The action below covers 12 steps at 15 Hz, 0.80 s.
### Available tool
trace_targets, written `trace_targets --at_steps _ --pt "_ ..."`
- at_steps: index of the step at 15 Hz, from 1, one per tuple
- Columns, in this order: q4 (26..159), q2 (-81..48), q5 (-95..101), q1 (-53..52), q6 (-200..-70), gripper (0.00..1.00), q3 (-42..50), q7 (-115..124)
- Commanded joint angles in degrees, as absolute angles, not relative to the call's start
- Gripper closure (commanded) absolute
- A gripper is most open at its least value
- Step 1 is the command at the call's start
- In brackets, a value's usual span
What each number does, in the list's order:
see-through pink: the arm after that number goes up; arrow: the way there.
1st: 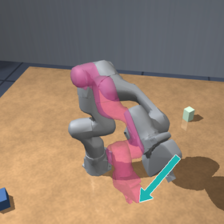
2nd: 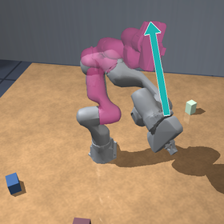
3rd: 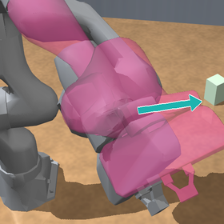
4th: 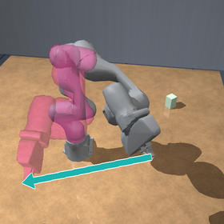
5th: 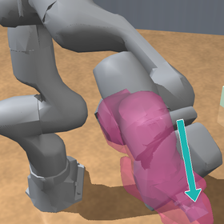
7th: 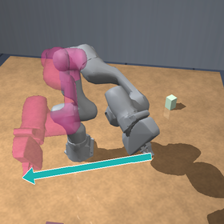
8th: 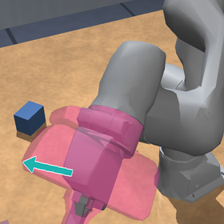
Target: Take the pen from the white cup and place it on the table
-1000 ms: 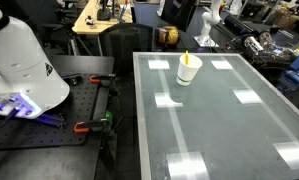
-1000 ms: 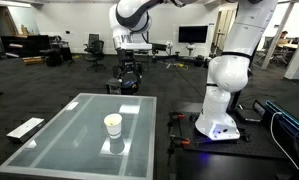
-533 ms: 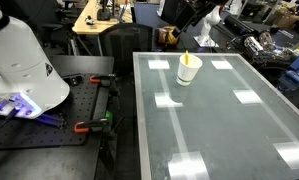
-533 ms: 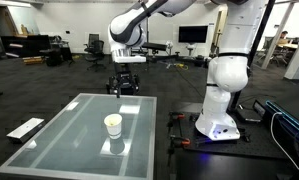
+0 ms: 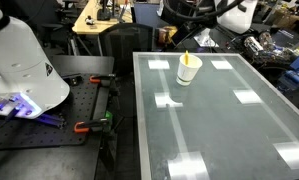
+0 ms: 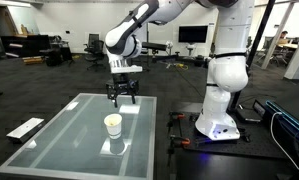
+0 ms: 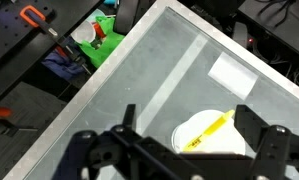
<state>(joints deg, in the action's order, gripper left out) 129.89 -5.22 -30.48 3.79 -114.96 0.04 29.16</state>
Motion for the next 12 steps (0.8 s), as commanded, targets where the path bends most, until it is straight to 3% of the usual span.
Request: trace_targets --at_steps 1,12 --pt "129.46 -5.78 -30.64 2.92 -114.81 0.0 0.9 29.0" --pt "124.95 -9.55 -32.65 2.96 -113.8 0.0 1.33 33.83"
